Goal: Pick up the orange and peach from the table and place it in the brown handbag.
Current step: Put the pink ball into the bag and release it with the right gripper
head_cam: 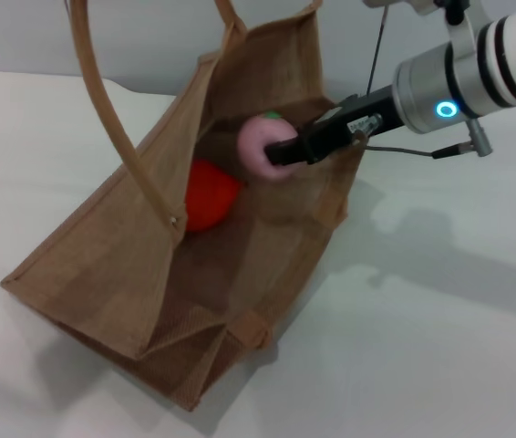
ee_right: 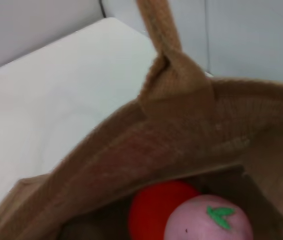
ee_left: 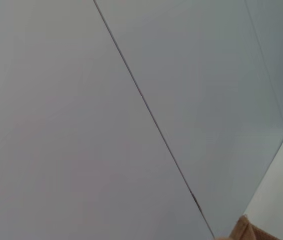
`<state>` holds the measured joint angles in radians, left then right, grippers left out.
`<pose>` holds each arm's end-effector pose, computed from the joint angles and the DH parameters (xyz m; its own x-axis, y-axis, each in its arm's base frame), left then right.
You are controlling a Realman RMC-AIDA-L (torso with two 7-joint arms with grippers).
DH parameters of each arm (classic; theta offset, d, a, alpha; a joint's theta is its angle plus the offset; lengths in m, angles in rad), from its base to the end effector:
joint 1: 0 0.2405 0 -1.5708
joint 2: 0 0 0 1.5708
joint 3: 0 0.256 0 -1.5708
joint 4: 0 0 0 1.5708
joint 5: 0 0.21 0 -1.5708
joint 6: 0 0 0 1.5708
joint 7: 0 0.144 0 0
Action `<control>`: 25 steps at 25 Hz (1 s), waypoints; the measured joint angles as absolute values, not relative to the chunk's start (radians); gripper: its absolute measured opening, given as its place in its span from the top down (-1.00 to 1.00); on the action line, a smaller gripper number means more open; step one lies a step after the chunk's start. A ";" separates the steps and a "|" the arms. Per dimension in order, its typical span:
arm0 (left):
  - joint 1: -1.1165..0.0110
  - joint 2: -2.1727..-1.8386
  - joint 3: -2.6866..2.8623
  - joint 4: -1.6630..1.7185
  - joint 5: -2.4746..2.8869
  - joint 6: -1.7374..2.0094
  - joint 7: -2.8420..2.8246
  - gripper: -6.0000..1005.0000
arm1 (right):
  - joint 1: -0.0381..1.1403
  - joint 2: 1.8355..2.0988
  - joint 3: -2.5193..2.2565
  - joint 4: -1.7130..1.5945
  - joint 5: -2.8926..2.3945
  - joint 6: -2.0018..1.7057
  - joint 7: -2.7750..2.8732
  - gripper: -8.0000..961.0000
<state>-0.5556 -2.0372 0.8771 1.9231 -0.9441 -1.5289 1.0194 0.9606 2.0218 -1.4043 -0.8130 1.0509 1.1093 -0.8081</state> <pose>-0.0869 0.3515 0.1757 0.9817 -0.0218 0.1890 0.1253 -0.6737 -0.7283 0.0915 0.4301 -0.0497 0.8640 -0.4872 -0.1269 -0.5032 -0.8288 -0.2445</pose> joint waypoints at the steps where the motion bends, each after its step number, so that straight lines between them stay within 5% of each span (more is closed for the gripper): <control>1: -0.554 -2.037 0.877 1.928 -0.945 -1.529 1.018 0.57 | 0.963 2.022 -1.405 -0.802 1.076 1.108 -0.826 0.23; 25: -0.557 -2.036 0.876 1.954 -0.966 -1.519 1.006 0.56 | 0.989 2.022 -1.413 -0.719 1.165 1.107 -0.897 -0.12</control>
<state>-0.5571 -2.0355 0.8765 1.9540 -0.9662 -1.5192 1.0063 0.9892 2.0218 -1.4131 -0.7190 1.1653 1.1073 -0.8973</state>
